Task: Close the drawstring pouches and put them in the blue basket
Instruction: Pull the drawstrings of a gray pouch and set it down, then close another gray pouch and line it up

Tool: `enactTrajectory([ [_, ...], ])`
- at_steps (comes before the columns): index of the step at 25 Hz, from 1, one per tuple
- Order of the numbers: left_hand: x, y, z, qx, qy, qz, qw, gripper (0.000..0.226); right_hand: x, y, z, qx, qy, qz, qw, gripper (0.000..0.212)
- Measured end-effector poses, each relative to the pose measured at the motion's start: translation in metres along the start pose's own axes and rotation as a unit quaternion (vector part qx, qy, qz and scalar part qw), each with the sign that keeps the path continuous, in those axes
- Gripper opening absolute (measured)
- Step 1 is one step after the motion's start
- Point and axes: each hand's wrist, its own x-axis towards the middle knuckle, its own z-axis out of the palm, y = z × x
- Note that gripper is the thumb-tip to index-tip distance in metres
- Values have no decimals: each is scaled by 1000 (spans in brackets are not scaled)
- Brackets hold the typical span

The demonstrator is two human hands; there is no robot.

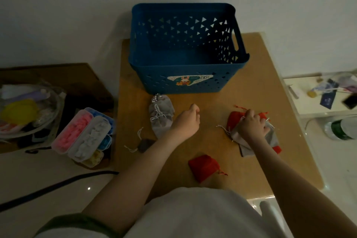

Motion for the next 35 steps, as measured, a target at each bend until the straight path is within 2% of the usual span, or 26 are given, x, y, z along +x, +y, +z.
enactTrajectory([
  [4,-3,-2,0,-15,-28,-43,999,24,3,-4,-5,10,-57,-106,993,24],
  [8,-9,-11,0,-64,-98,-148,982,41,-4,-32,-11,68,-87,-219,969,28],
  [12,-19,-18,-8,-241,-112,-238,934,53,-19,-57,-11,136,-140,-274,942,45],
  [14,-26,-20,-13,-314,-137,-274,899,56,-20,-62,-9,139,-158,-278,937,44],
  [17,-30,-25,-17,-338,-149,-282,886,53,-23,-66,-9,164,-114,-289,936,39],
  [21,-22,-32,-23,-391,-40,-268,880,45,-30,-78,-21,279,-8,-233,932,37],
  [23,-15,-32,-25,-398,-25,-256,880,46,-29,-83,-22,327,10,-200,924,29],
  [25,-9,-25,-26,-390,-47,-257,883,52,-26,-85,-22,398,-32,-171,901,22],
  [26,-8,-22,-28,-370,-53,-262,890,57,-26,-87,-23,430,-79,-176,882,18],
  [28,-6,-18,-33,-328,-58,-277,901,66,-28,-89,-26,483,-190,-219,826,16],
  [30,-8,-17,-36,-354,-64,-265,895,69,-32,-90,-28,518,-263,-250,774,17],
  [33,-15,-17,-43,-411,-101,-206,882,72,-36,-91,-30,556,-306,-276,722,15],
  [35,-18,-16,-45,-425,-77,-189,882,58,-38,-89,-29,541,-290,-291,734,15],
])
